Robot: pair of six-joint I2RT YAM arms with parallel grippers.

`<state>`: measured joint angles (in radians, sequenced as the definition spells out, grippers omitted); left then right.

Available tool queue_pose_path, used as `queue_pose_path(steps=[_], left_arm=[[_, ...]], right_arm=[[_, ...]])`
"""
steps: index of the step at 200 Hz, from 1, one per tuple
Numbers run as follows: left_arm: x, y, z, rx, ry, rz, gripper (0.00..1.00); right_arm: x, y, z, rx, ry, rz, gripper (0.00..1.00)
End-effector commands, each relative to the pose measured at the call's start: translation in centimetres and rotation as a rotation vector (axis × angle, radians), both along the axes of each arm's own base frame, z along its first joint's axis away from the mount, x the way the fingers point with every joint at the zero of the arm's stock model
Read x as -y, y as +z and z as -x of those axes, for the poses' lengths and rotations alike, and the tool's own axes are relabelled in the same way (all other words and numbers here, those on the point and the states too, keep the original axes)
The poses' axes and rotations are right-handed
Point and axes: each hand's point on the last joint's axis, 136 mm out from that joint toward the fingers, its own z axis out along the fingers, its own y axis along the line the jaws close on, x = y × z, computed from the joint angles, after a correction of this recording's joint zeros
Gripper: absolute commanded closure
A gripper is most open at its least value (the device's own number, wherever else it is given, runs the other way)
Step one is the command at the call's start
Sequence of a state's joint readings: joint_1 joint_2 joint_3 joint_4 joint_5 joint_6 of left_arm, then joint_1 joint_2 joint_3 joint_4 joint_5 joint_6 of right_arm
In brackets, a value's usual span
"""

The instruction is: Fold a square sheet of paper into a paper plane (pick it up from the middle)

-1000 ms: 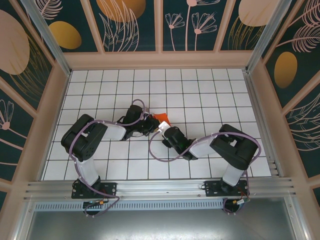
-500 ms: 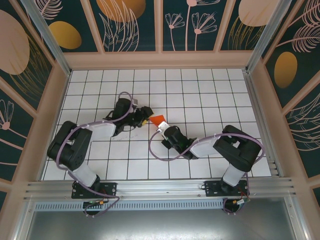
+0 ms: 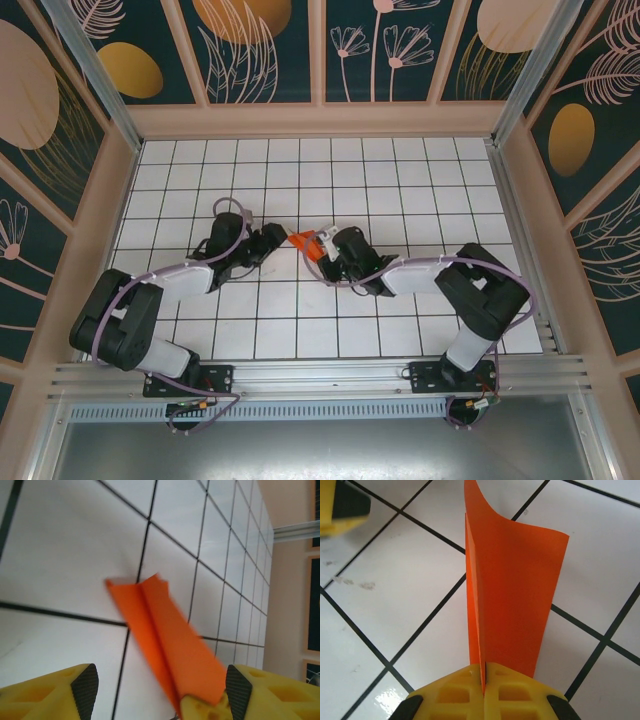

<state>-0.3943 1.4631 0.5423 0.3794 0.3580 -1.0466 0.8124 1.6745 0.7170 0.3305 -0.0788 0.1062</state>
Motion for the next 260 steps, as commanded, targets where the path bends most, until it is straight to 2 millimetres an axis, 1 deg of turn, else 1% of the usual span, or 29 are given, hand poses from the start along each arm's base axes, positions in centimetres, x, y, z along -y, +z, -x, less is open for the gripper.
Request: queue_pose_path(steps=[1,21,51,96,132,174,225,260], left_arm=[[0.5,2.0,-0.1,0.111,-0.031,0.052,0.29],[1.0,1.5,0.8,0.108,-0.056,0.093,0.29],[1.6,1.5,1.7,0.121,-0.079,0.152,0.33],[3.8,1.6,2.9,0.134,-0.151,0.187,0.42],[4.8,1.3,3.0,0.129,-0.174,0.201,0.47],[6.3,1.0,3.1,0.114,-0.215,0.227,0.5],[7.5,0.6,2.6,0.099,-0.242,0.236,0.53],[7.8,0.1,2.5,0.087,-0.246,0.233,0.56]], right_arm=[[-1.0,0.4,0.9,-0.158,0.025,-0.109,1.0],[-1.3,0.3,1.0,-0.215,0.029,-0.151,1.0],[-1.7,-0.1,1.2,-0.299,0.033,-0.209,1.0],[-2.4,-1.0,1.5,-0.386,0.041,-0.243,1.0],[-2.4,-1.3,1.4,-0.427,0.041,-0.271,1.0],[-2.1,-2.0,1.5,-0.499,0.036,-0.297,1.0],[-1.5,-2.5,1.5,-0.533,0.014,-0.316,1.0],[-1.2,-2.6,1.4,-0.556,0.002,-0.341,1.0]])
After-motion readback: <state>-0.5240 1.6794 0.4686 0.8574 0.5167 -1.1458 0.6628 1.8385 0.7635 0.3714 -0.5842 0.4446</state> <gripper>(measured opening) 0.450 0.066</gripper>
